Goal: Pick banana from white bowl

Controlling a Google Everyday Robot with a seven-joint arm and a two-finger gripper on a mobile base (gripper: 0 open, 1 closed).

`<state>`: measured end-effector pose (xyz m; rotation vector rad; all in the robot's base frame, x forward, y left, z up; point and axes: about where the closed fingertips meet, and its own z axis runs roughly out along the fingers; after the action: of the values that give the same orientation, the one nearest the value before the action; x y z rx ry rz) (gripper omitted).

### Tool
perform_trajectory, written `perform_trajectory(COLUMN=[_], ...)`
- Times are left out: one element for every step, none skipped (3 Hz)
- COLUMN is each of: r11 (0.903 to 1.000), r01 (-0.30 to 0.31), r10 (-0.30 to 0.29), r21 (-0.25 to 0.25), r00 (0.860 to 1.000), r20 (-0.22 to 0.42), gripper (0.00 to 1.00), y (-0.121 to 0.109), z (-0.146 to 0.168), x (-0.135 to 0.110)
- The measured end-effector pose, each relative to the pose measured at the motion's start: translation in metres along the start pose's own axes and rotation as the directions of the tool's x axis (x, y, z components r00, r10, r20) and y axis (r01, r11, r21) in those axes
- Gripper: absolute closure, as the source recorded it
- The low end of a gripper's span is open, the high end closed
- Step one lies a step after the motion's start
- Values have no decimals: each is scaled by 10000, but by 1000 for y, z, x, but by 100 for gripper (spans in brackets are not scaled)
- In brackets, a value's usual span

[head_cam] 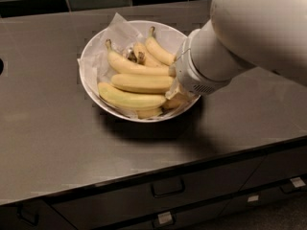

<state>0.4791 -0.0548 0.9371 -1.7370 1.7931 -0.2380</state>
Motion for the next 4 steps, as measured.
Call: perform_trajectory(r11=[10000,10000,10000,9999], r01=[0,0,-12,127], r10=[0,0,10,-134], r21=[0,0,32,78], r00=[10000,10000,9992,9954], r20=[0,0,399,953], gripper=[96,100,100,100], y=[0,0,-8,-19], z=[0,0,-15,-36], x=[0,0,-5,-15])
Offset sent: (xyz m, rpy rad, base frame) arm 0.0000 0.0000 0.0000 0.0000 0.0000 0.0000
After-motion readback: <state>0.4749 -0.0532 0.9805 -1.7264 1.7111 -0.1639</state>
